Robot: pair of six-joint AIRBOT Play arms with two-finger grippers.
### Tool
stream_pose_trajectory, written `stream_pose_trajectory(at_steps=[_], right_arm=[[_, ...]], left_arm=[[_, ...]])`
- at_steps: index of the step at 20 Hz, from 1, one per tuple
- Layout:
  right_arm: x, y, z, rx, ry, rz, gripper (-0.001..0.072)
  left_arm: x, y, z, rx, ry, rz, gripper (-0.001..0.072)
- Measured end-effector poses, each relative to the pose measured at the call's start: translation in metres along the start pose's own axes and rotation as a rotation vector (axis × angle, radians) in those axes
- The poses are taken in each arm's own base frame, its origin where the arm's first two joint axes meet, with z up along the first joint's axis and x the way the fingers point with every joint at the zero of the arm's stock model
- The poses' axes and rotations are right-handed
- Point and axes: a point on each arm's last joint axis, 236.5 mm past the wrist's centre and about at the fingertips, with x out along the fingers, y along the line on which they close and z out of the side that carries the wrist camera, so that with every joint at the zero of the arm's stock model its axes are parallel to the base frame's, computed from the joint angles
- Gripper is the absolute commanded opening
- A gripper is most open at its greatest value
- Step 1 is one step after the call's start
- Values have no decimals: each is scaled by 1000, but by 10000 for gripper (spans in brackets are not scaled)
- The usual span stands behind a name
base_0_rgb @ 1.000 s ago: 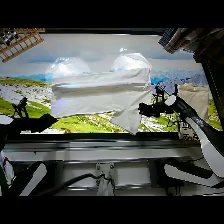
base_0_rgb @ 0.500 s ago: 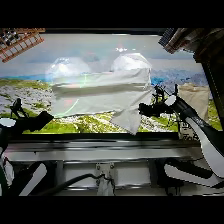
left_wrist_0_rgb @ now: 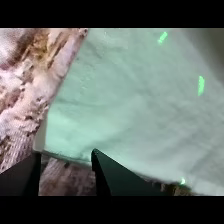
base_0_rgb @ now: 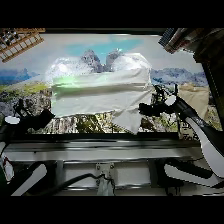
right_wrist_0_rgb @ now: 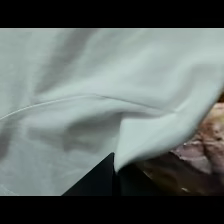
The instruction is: Fold the clothes and pants, and hang the long-sleeved shirts on hangers.
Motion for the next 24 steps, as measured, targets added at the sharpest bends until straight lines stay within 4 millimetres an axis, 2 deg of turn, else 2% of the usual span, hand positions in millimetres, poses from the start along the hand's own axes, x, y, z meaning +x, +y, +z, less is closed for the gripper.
stream_pose_trajectory(at_steps=[1, 3, 5, 6, 7, 8, 12, 16, 19, 24], right_arm=[[0, 0, 0, 0, -1, 0, 21], [0, 0, 2, -3, -6, 0, 21], [0, 0, 2, -3, -9, -1, 21], [0, 0, 2, -3, -10, -1, 21], [0, 0, 3, -3, -12, -1, 21], [0, 0, 4, -4, -15, -1, 21], [-5, 1, 6, -17, -29, -4, 19], [-24, 1, 5, -53, -48, -16, 19], [-41, 3, -17, -87, -12, -19, 19], [-65, 3, -73, -113, 28, -5, 19]], left_arm=[[2, -1, 2, -14, -6, -6, 290], [5, -2, 3, -40, -8, -15, 215], [9, -2, 3, -57, -4, -17, 213], [10, -2, 3, -61, -4, -19, 185], [11, -2, 3, -63, -5, -19, 45], [12, 0, 3, -59, -4, -15, 5], [10, -3, 0, -15, 10, -25, 3], [-5, -16, -4, 86, 8, -54, 1], [-22, -23, -8, 180, -4, -54, 1], [-55, -17, -16, 318, -30, 21, 0]])
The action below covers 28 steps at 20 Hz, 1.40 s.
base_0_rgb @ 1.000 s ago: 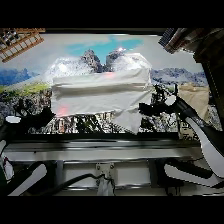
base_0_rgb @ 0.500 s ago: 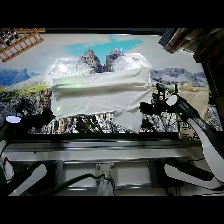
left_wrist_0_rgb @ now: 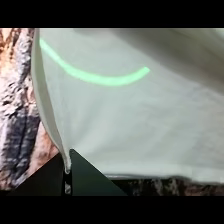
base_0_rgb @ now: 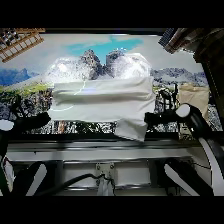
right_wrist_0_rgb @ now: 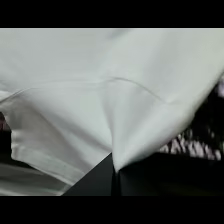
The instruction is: Fold the clothes and pants, and hang the long-sleeved shirts on hangers.
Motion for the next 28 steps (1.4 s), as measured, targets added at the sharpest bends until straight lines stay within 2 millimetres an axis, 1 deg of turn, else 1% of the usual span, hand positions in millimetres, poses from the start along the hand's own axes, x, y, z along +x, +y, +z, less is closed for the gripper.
stream_pose_trajectory(at_steps=[3, 6, 8, 10, 11, 13, 16, 18, 20, 23, 25, 27, 28], right_arm=[[-12, 4, -31, -5, -3, 14, 19], [-24, 10, -49, -13, -16, 30, 20], [-29, 14, -52, -19, -27, 40, 20], [-35, 18, -46, -29, -42, 45, 21], [-38, 21, -40, -36, -53, 47, 20], [-44, 26, -21, -55, -72, 49, 20], [-51, 35, 18, -83, -87, 49, 20], [-51, 40, 50, -95, -87, 53, 20], [-46, 46, 84, -100, -80, 65, 21], [-31, 51, 131, -99, -63, 83, 21], [-17, 50, 159, -97, -46, 88, 21], [0, 46, 183, -96, -27, 89, 21], [9, 45, 195, -93, -23, 91, 21]], left_arm=[[-18, 8, -8, 62, 0, 65, 0], [-32, 10, -12, 89, -11, 93, 1], [-36, 8, -12, 91, -24, 92, 0], [-38, 4, -5, 85, -60, 81, 0], [-39, 1, 0, 82, -86, 71, -1], [-41, -4, 16, 78, -153, 53, -2], [-42, -9, 43, 48, -245, 28, -2], [-38, -14, 64, 43, -280, 14, -2], [-30, -21, 86, 62, -294, 2, -2], [-7, -37, 119, 105, -287, -11, -2], [15, -47, 141, 137, -274, -13, -2], [37, -49, 160, 158, -257, -4, -2], [48, -46, 169, 166, -249, 7, -2]])
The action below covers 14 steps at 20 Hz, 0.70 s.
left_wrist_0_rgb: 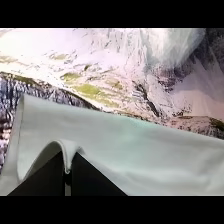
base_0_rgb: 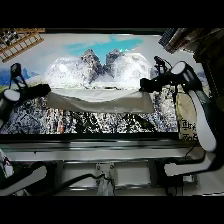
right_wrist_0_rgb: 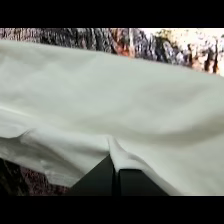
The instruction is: Fold the clothes and pants, and hang the long-sleeved shirts on hangers.
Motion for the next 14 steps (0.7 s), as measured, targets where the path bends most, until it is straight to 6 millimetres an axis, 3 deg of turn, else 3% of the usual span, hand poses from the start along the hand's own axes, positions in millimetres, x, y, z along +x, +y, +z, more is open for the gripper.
stream_pose_trajectory(at_steps=[5, 6, 7, 8, 9, 11, 14], right_arm=[[37, -19, 36, 4, 22, -4, 29], [42, -22, 40, 6, 25, -4, 184], [47, -24, 43, 8, 26, -6, 369], [50, -26, 46, 8, 22, -7, 404], [50, -27, 48, 7, 19, -7, 403], [42, -25, 55, 1, -6, -9, 382], [4, -30, 71, -17, -92, -46, 383]], left_arm=[[46, 33, -1, -37, 50, 54, 1], [53, 38, -6, -49, 67, 59, 4], [59, 42, -11, -57, 84, 63, 70], [63, 43, -15, -63, 97, 65, 241], [67, 44, -19, -69, 112, 63, 369], [68, 43, -25, -78, 136, 56, 374], [56, 45, -23, -94, 148, 46, 375]])
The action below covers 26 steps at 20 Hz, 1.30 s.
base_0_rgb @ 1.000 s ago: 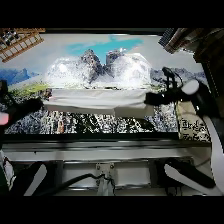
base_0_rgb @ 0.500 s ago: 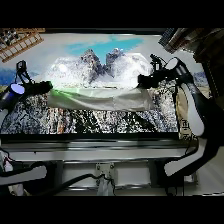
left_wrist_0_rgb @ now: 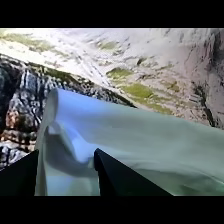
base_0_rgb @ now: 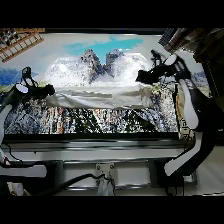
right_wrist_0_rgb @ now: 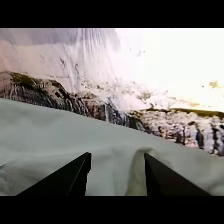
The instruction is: Fold the clothes and pants, and hang the long-sleeved shirts on hangers.
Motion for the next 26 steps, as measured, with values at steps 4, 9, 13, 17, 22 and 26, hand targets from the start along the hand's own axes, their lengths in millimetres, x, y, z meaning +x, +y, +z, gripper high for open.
stream_pose_trajectory(at_steps=[4, 9, 13, 17, 22, 26], right_arm=[[-56, -57, 1, 90, -66, -106, 505], [-62, -92, -51, 226, -28, 44, 700], [-39, -100, -85, 316, 2, 129, 702], [-17, -98, -95, 384, 16, 204, 703], [0, -79, -95, 407, 31, 297, 703], [17, -61, -98, 381, 60, 320, 602]], left_arm=[[-39, 4, 17, -17, -42, -11, 373], [-88, -26, 36, 16, -123, -64, 373], [-102, -64, 35, 61, -144, -126, 373], [-102, -106, 23, 119, -127, -191, 373], [-100, -141, 11, 177, -119, -239, 373], [-100, -154, 7, 193, -119, -259, 373]])
